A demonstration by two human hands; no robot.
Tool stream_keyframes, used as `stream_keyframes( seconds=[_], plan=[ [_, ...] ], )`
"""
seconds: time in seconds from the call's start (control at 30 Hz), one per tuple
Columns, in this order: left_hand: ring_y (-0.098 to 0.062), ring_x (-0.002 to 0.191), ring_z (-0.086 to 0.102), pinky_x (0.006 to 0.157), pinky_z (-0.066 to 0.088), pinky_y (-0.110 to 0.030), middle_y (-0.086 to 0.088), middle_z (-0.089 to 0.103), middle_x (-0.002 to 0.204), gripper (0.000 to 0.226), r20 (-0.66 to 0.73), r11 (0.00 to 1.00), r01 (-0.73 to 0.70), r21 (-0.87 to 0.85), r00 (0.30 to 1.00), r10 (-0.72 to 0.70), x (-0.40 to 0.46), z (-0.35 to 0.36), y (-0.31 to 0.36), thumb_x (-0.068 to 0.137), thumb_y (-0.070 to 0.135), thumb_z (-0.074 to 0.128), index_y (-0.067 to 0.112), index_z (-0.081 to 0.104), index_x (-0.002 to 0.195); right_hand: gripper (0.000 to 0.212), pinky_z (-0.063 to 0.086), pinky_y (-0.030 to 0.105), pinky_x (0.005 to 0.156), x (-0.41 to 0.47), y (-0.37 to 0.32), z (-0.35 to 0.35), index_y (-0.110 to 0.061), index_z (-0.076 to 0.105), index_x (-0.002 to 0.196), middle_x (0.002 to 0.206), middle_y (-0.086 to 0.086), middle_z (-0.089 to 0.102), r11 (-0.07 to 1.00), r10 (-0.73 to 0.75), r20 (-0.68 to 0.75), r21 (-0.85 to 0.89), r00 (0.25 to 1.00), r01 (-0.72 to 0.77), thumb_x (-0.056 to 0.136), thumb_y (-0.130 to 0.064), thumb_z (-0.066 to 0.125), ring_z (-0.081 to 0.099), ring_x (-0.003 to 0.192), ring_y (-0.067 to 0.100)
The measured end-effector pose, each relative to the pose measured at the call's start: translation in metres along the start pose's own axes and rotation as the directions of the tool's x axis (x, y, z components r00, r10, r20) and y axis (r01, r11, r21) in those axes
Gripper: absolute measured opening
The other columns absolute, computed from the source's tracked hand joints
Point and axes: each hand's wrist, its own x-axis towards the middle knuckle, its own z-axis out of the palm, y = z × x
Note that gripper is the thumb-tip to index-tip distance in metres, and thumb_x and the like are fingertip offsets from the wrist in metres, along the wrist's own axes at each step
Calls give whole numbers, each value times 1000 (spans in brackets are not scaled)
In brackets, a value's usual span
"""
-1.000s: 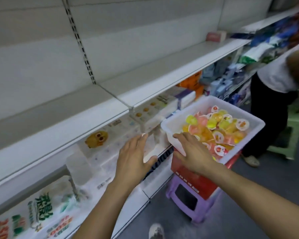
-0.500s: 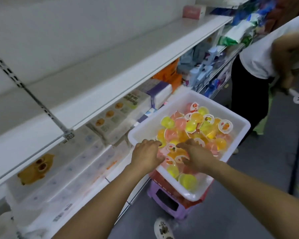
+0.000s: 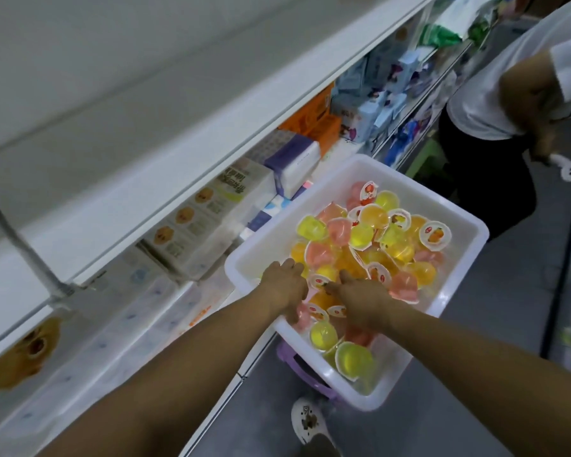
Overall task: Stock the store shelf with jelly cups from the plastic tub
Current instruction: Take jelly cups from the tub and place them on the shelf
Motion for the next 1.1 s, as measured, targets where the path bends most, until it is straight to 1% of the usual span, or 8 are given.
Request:
stream_keyframes(
  seconds=[0.1,0.23,0.43,0.57,0.7,0.8,0.9,1.1],
  plan=[
    [-22,112,39,76,34,-31,2,49,118,56,-71,998,-30,-58,997,26,-3,0,-4,68,56,77,30,64,116,62,52,39,79,-5,1,-3,-29,37,140,126,6,45,1000,8,-31,-1,999,-8,86,-52,59,60,101,27],
    [-19,100,43,73,35,-30,2,59,104,52,-154,993,-73,-97,986,57,-10,0,-3,68,53,77,23,60,106,64,52,35,80,-17,2,-7,-30,43,134,121,2,51,980,91,-75,184,993,-76,78,-51,67,61,100,24],
    [-21,96,48,85,41,-34,-3,57,108,47,-43,985,-40,-168,999,33,-13,-2,-1,71,45,78,26,51,104,59,47,29,77,-35,-3,-13,-28,49,129,121,-1,56,888,205,-117,439,972,-135,76,-41,70,58,102,20],
    [-27,111,42,93,40,-37,-7,56,117,51,26,999,-5,-44,1000,6,-11,0,9,76,44,73,22,59,120,53,50,33,82,-47,-5,-12,-21,53,125,116,0,63,732,270,-108,669,957,-131,78,-37,72,58,95,16],
    [-30,110,44,93,35,-37,-9,58,114,49,-148,998,63,20,987,-59,-28,-14,21,77,49,71,16,62,112,48,45,33,84,-59,-5,-15,-20,56,125,115,0,63,522,332,-87,846,939,-106,83,-41,69,58,103,20],
    [-27,99,49,82,41,-35,-6,54,108,51,-287,942,103,-320,937,-199,-62,-23,23,71,52,74,17,60,106,30,44,31,72,-72,-15,-26,-24,62,109,96,1,64,321,377,-82,946,922,-47,85,-42,65,58,82,18],
    [-18,90,50,71,41,-30,-1,47,104,46,-329,731,52,-680,870,-367,-114,-21,20,70,44,77,20,57,104,19,41,24,52,-87,-35,-44,-22,63,100,77,4,58,116,415,-50,993,909,2,89,-38,60,51,58,17],
    [-10,94,55,82,50,-30,10,53,104,46,-332,493,-20,-870,763,-555,-220,17,28,67,43,79,32,56,105,36,35,29,48,-119,-94,-72,-15,60,106,93,19,63,-129,298,-37,989,954,79,84,-44,61,52,53,24]
  ],
)
